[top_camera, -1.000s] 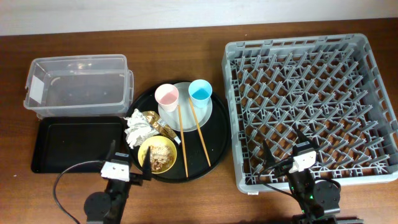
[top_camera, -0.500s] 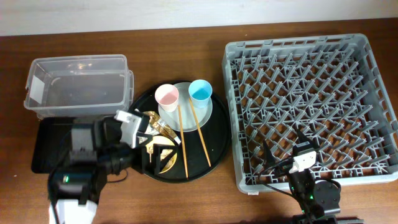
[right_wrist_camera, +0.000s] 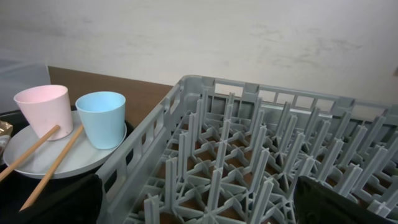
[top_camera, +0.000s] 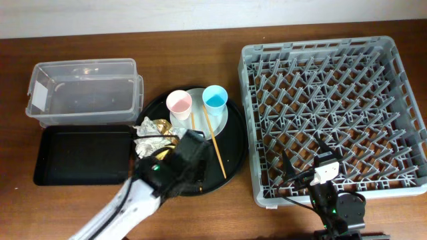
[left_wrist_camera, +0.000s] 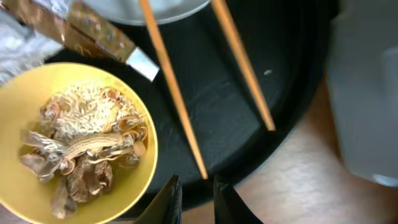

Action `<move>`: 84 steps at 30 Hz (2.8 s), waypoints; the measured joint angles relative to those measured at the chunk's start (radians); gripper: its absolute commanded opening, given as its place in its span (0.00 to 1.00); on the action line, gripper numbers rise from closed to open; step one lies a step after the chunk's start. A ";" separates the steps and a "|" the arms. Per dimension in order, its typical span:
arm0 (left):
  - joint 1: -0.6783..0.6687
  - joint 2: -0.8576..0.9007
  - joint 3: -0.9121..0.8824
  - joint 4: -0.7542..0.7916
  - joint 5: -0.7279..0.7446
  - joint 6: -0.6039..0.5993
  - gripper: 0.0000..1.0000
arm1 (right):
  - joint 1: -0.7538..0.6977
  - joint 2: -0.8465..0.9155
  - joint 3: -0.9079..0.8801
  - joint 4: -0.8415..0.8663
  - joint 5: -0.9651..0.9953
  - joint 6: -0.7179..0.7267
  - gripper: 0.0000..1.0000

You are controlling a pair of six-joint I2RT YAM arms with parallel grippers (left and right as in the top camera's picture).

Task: Sort waste into correct bins and load items into the dishwasher rack
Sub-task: 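Grasp the yellow bowl rim with the left gripper and lift, then tip the yellow bowl over the black rectangular tray, set it down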

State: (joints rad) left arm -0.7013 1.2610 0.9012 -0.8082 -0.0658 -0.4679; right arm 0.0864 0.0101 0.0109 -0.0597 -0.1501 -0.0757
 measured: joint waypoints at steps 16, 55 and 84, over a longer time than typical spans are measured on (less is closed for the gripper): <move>-0.001 0.335 0.000 0.073 -0.171 -0.008 0.03 | 0.000 0.000 0.000 0.000 0.000 0.000 0.98; 1.735 0.423 -0.091 0.410 1.600 0.416 0.00 | 0.000 0.000 0.000 0.000 0.000 0.000 0.98; 1.041 0.125 -0.026 0.070 0.349 0.354 0.59 | 0.000 0.000 0.000 0.000 0.000 0.000 0.98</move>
State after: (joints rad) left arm 0.3393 1.3857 0.8753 -0.7380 0.2829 -0.1135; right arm 0.0868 0.0101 0.0109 -0.0597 -0.1501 -0.0753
